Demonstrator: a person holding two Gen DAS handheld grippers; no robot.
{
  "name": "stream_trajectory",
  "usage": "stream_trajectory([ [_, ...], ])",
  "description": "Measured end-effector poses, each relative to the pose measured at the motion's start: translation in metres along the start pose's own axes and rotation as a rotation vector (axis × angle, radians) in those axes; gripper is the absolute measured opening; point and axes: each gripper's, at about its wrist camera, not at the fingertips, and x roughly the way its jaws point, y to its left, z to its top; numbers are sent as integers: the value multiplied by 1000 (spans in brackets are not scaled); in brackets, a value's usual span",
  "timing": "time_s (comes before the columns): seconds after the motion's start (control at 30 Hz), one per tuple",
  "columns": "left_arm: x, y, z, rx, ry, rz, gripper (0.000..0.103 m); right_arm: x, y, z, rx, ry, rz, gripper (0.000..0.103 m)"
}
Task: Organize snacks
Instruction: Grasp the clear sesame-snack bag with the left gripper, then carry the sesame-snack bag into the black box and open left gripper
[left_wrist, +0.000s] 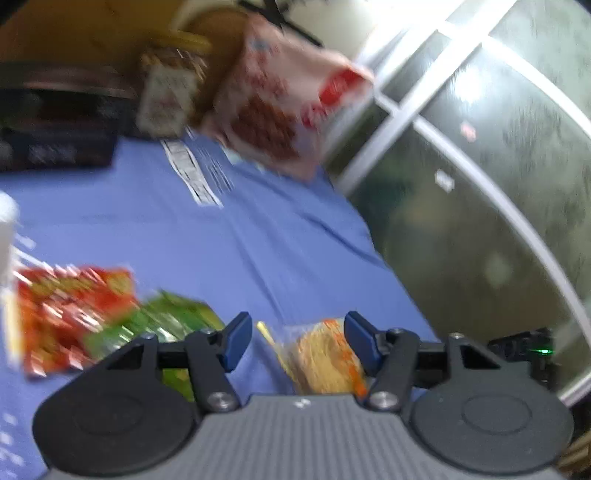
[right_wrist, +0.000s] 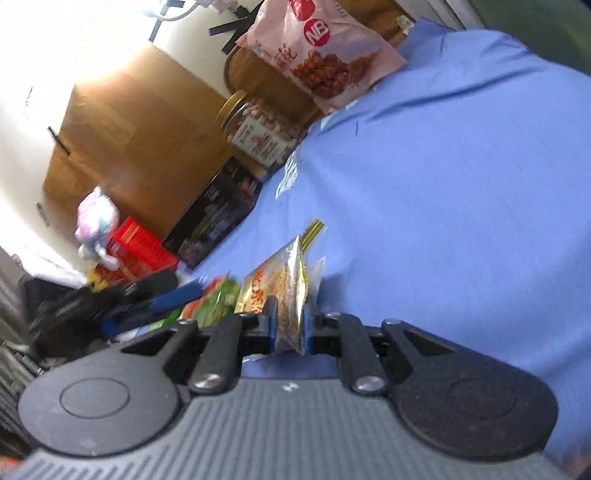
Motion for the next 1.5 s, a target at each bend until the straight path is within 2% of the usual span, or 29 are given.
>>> stream_trajectory([
  [0.1,15,-10,-14,18,84,3,57,-6,-3,-15,25,22,44,17],
  [0.23,3,-21,-33,92,77,69,57,1,0,-24,42,50,119,17],
  [0.3,-14,-19,-42,97,58,79,55,12,8,-27,40,85,159,17],
  [0.43,-61,-5,-60,102,-14,194,55,48,41,-39,-42,180,217,17],
  [0.57,-113,23,-78,-13,-91,273,55,90,72,-43,-90,267,285,16],
  [0.67,-146,43,-89,-93,-161,297,54,116,103,-52,-204,300,285,18],
  [0.77,-168,58,-92,-157,-205,313,56,131,127,-58,-309,306,263,26],
  [0.83,-178,63,-91,-180,-236,296,56,129,141,-59,-412,295,232,50],
  [0.9,-186,67,-92,-188,-249,294,56,118,145,-61,-517,274,224,57],
  [0.93,-187,68,-93,-192,-246,295,56,112,148,-62,-574,272,217,58],
  [1.13,-175,68,-105,-178,-178,237,53,107,149,-75,-789,300,126,57],
  [1.17,-170,69,-106,-173,-165,231,46,111,150,-78,-802,311,124,57],
  [1.2,-164,69,-107,-176,-147,225,39,115,153,-81,-814,318,126,52],
  [1.23,-158,71,-108,-187,-129,230,36,118,157,-85,-836,309,130,33],
  [1.37,-158,63,-96,-154,-152,230,33,129,176,-90,-922,271,95,29],
  [1.5,-168,55,-69,-93,-211,240,33,130,190,-74,-952,187,101,29],
])
